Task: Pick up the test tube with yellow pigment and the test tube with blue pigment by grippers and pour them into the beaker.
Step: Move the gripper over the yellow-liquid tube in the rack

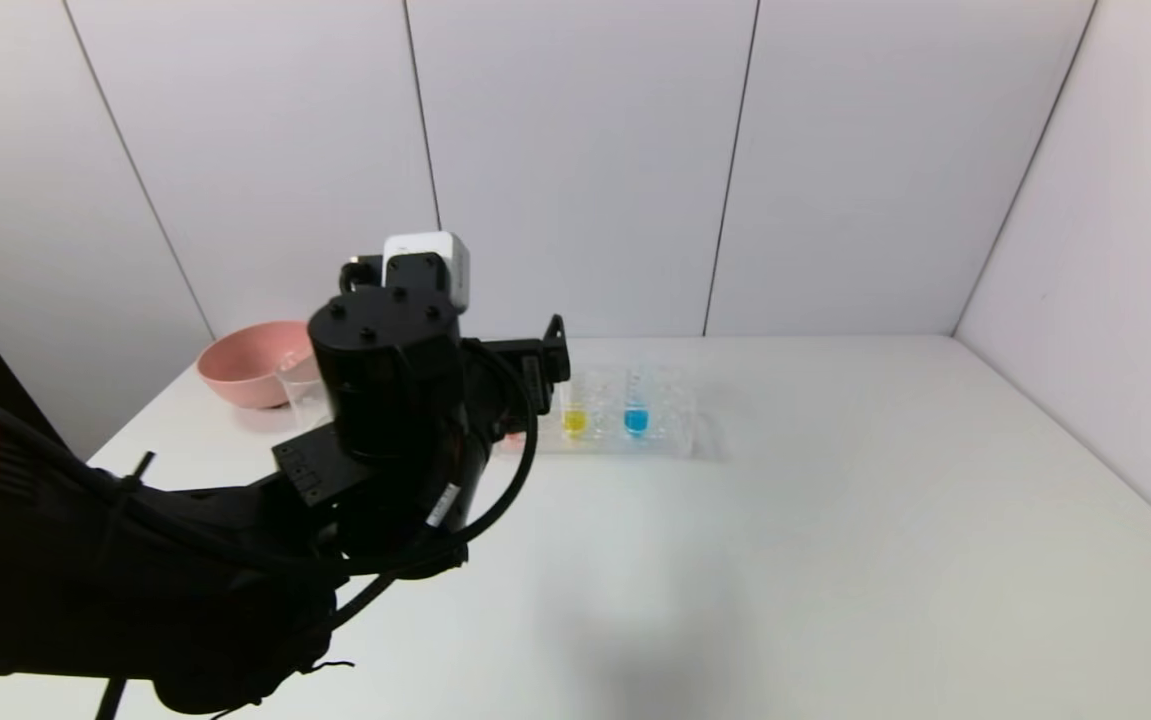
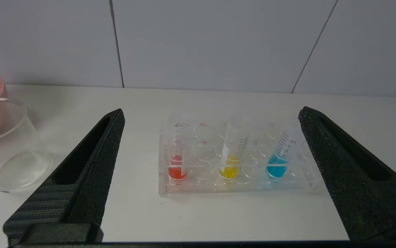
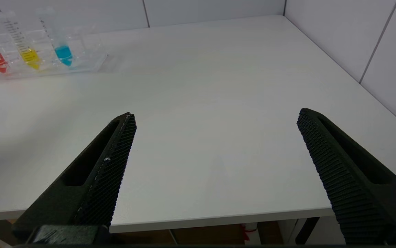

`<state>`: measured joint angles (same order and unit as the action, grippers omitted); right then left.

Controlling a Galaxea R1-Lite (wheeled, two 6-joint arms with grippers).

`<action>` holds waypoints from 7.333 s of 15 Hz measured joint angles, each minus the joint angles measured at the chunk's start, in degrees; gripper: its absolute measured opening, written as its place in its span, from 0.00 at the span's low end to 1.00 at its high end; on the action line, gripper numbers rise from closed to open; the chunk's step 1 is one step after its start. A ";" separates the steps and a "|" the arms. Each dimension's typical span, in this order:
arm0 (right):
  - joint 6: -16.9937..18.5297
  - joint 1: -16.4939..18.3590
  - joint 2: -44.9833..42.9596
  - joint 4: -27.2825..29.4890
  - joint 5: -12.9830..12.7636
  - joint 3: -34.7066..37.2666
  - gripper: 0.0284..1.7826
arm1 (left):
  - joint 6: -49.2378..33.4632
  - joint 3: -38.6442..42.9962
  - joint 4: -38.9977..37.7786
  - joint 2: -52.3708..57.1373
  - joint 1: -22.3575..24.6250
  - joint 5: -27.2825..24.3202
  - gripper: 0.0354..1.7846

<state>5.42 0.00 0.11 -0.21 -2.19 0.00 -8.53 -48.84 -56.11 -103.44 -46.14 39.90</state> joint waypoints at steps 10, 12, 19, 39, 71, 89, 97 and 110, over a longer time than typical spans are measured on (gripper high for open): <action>0.02 0.02 0.00 0.02 0.02 0.00 0.96 | -0.20 -4.00 -9.24 -14.99 -2.06 0.95 0.99; 0.02 0.00 0.00 0.02 0.00 0.00 0.96 | -0.20 -5.05 -9.33 -16.82 -1.93 0.89 0.99; 0.00 0.00 0.00 0.02 0.02 0.00 0.96 | -0.26 -10.20 -8.77 -22.25 1.27 0.50 0.99; 0.00 0.00 0.00 0.05 0.00 0.00 0.96 | 0.00 -21.50 -4.91 -29.94 4.58 0.23 0.99; 0.00 0.02 0.00 0.02 0.00 0.00 0.96 | 0.10 -29.42 -0.72 -33.67 4.50 -0.24 0.99; 0.00 0.00 0.00 0.00 0.02 0.00 0.96 | -0.06 -39.42 4.00 -40.78 6.78 -1.60 0.92; 0.00 0.00 0.00 0.02 0.00 0.00 0.96 | -0.30 -40.03 4.55 -41.59 6.92 -1.69 0.38; 0.00 0.00 0.00 0.02 0.00 0.00 0.96 | -0.17 -39.17 4.74 -40.78 6.88 -1.32 0.29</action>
<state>5.42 0.00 0.11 -0.18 -2.19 0.00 -8.70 -88.00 -51.37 -144.21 -39.27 38.58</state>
